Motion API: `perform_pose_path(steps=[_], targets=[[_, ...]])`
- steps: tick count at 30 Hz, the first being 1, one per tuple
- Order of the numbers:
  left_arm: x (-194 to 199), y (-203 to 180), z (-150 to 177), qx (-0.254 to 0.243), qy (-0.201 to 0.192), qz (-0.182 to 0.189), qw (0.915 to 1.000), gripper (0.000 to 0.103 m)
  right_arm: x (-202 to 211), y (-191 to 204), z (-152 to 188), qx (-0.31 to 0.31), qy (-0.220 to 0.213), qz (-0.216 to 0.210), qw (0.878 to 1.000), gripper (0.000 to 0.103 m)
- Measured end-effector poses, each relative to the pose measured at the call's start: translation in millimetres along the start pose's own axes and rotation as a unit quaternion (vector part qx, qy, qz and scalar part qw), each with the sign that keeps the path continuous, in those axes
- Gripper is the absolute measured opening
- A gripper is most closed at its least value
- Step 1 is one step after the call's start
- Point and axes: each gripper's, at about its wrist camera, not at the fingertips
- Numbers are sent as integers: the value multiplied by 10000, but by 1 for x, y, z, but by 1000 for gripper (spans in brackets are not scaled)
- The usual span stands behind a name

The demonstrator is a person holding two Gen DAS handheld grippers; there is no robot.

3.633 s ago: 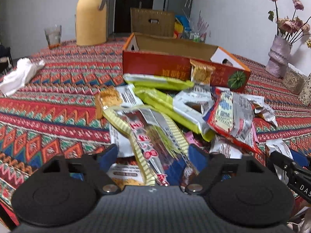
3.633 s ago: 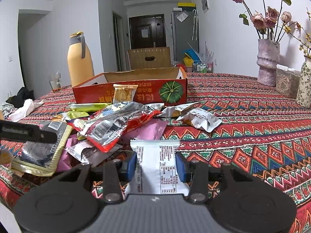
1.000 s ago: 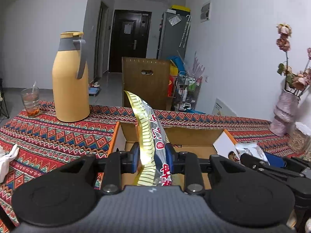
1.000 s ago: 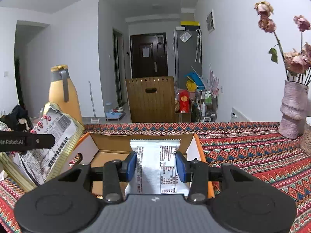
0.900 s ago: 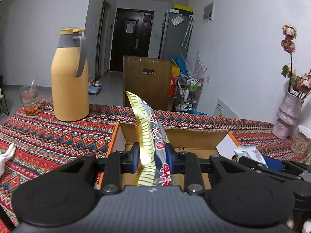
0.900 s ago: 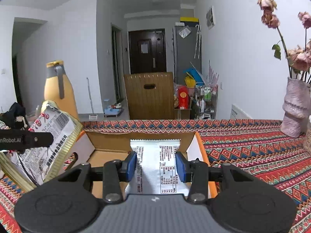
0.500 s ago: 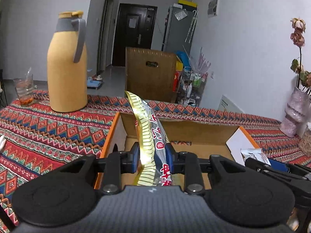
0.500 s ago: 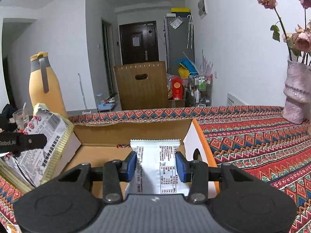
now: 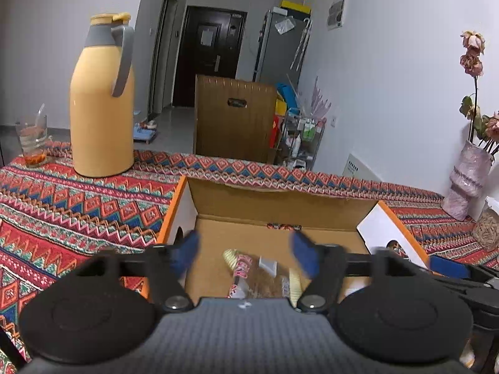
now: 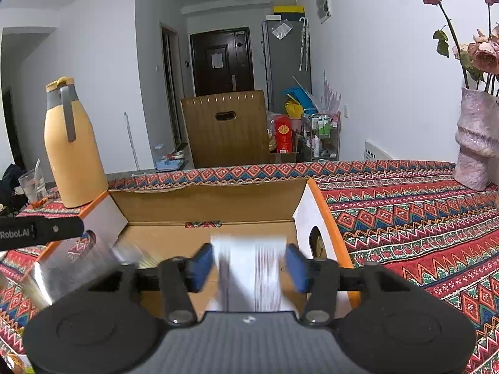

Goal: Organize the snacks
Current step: 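Carry both packets over the cardboard box and open both grippers, then withdraw both grippers from the box back toward the snack pile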

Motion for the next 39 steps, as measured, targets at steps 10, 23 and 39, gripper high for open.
perform_pose_path(steps=[10, 23, 39], targets=[[11, -2, -2, 57, -164, -109, 9998, 103, 14, -8, 2, -190, -142, 94, 9997, 103], [41, -2, -15, 89, -384, -215, 9990, 103, 36, 1, -2, 15, -372, 154, 9992, 103], [104, 8, -3, 42, -535, -322, 9980, 103, 96, 11, 7, 182, -608, 163, 9979, 103]])
Point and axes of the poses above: each gripper's, at about its wrist camera, not at the fingertips, and x roughly against the way its jaws point, y to its left, z to its underside, and after that the axes turned 9 degrees about y, right-handed
